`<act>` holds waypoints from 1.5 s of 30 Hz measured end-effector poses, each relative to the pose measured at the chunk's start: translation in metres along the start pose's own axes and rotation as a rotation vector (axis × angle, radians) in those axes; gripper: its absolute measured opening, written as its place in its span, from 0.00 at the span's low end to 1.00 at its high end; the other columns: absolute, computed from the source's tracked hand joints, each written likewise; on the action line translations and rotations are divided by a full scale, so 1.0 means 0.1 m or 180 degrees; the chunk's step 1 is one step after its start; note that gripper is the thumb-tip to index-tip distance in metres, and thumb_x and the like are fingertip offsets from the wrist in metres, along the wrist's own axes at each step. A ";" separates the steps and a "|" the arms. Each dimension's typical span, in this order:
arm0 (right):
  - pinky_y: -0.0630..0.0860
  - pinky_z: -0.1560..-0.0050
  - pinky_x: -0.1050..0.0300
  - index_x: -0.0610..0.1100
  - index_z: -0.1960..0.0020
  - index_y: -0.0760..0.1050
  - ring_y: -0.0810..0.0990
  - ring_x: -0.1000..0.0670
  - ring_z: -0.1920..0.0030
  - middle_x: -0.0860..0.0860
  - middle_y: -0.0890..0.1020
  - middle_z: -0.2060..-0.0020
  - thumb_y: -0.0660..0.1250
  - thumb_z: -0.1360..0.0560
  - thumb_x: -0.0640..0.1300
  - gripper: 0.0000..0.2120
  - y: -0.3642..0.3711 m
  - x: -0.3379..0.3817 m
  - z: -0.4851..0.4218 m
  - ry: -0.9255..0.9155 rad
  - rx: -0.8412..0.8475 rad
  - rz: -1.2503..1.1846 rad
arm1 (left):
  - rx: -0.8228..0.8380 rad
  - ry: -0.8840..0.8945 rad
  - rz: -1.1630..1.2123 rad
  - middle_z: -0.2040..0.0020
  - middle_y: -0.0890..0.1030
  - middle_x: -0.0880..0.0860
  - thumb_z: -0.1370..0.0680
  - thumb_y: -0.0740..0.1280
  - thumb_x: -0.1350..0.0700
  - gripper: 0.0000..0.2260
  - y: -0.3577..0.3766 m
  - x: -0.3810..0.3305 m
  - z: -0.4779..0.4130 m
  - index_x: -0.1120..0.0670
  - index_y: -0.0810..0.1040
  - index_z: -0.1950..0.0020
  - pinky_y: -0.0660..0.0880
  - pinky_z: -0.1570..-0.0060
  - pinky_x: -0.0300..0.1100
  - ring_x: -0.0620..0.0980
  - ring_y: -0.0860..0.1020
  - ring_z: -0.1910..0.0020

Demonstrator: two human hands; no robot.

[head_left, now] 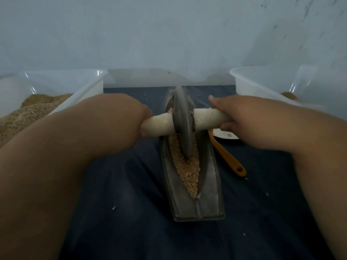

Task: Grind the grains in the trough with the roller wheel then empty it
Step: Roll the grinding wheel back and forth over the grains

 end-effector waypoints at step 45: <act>0.68 0.65 0.54 0.53 0.50 0.68 0.73 0.54 0.62 0.54 0.74 0.60 0.49 0.28 0.65 0.19 -0.04 0.12 -0.06 -0.0308 -0.0074 0.0118 | 0.0373 0.0141 0.0785 0.59 0.74 0.47 0.33 0.45 0.28 0.25 0.16 0.02 -0.07 0.47 0.67 0.56 0.72 0.58 0.48 0.45 0.73 0.62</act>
Point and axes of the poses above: each hand's wrist, its own z-axis away from the middle knuckle, its own y-axis out of the palm, x = y × z, the point moved 10 cm from there along -z, towards the middle knuckle
